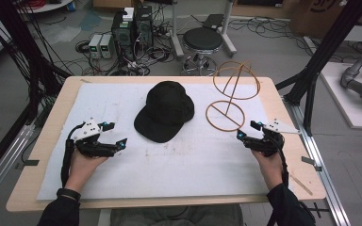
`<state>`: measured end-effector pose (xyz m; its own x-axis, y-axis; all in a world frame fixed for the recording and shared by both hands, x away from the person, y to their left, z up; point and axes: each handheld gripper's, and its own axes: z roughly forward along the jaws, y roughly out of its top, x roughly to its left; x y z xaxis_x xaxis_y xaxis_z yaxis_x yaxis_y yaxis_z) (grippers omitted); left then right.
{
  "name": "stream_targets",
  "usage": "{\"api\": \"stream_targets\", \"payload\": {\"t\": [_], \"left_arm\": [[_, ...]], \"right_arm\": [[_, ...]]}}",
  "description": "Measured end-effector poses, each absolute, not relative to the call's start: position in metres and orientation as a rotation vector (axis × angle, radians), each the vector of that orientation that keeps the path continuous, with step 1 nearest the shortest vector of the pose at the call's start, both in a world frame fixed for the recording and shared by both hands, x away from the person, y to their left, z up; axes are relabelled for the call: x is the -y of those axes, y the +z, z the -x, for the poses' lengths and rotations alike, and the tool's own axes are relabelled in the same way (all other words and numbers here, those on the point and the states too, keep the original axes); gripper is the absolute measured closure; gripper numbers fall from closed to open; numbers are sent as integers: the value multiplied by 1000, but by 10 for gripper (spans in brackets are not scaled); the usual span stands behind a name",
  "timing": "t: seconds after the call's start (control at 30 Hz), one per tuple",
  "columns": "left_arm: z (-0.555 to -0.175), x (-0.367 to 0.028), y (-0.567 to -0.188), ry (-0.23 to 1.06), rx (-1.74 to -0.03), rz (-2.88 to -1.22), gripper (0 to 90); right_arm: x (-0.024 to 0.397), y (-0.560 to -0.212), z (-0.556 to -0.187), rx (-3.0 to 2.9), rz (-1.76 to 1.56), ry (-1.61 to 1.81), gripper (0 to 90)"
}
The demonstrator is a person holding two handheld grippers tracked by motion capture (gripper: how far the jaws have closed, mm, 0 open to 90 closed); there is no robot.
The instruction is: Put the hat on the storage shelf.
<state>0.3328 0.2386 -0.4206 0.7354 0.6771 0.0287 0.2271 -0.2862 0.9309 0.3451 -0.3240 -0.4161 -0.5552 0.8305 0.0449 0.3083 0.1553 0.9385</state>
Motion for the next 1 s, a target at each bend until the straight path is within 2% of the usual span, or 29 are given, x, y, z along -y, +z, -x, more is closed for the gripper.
{"api": "stream_targets", "payload": {"t": [0.33, 1.0], "left_arm": [[-331, -241, -421, 516, -702, -1864, 190], [-331, -244, -426, 494, -709, -1866, 199]], "right_arm": [[285, -405, -360, -2041, -949, 1416, 401], [184, -402, -420, -2172, -840, 1247, 441]]}}
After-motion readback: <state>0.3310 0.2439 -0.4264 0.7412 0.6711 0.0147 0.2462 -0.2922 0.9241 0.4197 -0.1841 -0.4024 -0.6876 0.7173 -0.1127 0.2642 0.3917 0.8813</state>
